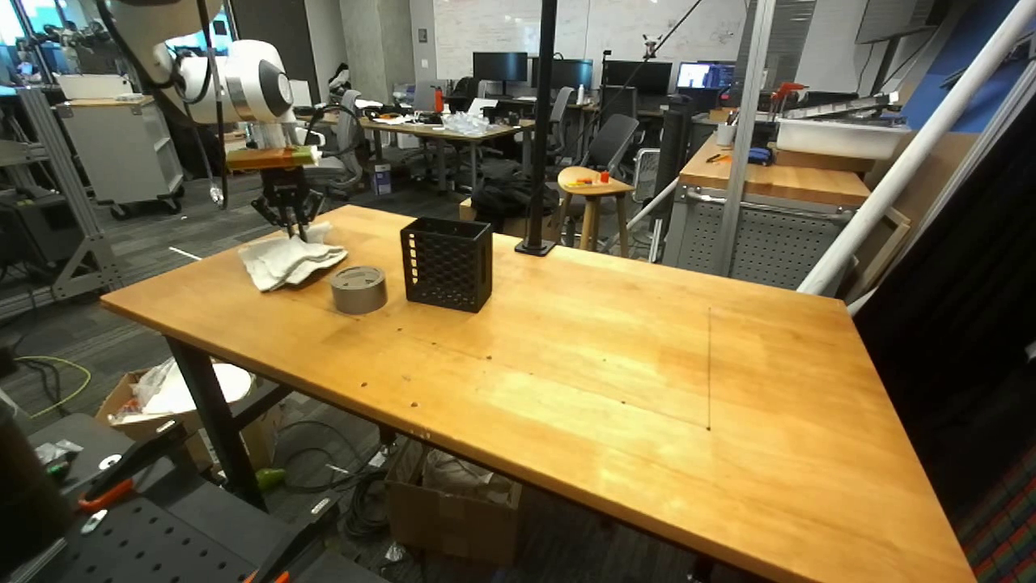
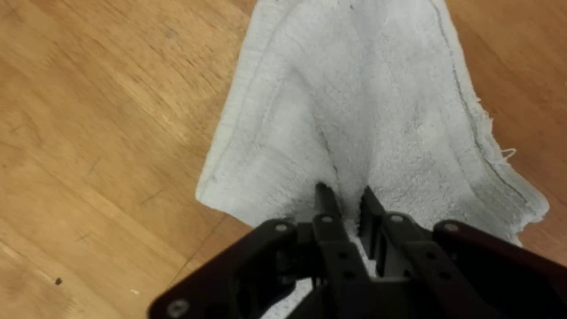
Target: Put the hand towel into the box
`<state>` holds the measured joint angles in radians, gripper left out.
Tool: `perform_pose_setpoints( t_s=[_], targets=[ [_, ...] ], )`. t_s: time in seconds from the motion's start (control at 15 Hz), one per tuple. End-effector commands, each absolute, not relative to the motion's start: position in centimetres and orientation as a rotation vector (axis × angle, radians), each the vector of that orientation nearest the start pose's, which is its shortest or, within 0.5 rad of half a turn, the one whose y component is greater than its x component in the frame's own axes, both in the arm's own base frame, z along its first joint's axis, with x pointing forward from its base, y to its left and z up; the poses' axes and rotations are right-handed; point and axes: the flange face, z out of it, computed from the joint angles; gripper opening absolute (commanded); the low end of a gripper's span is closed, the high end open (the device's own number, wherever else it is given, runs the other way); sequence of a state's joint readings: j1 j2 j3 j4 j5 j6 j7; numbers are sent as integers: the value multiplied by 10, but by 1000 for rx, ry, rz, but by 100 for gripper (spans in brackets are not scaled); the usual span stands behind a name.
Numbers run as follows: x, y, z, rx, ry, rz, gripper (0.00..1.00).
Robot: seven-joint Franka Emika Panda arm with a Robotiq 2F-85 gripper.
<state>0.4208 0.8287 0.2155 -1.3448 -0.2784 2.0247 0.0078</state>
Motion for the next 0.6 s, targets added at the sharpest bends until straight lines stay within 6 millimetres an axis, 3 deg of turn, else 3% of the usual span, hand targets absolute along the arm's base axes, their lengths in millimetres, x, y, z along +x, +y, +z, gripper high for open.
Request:
perform_pose_setpoints(
  t_s=[0.0, 0.27, 0.53],
  targets=[
    [605, 376, 273, -3057, -1138, 198, 5],
    [605, 355, 325, -3111, -1094, 160, 5],
    [603, 315, 379, -3178, -983, 81, 5]
  ],
)
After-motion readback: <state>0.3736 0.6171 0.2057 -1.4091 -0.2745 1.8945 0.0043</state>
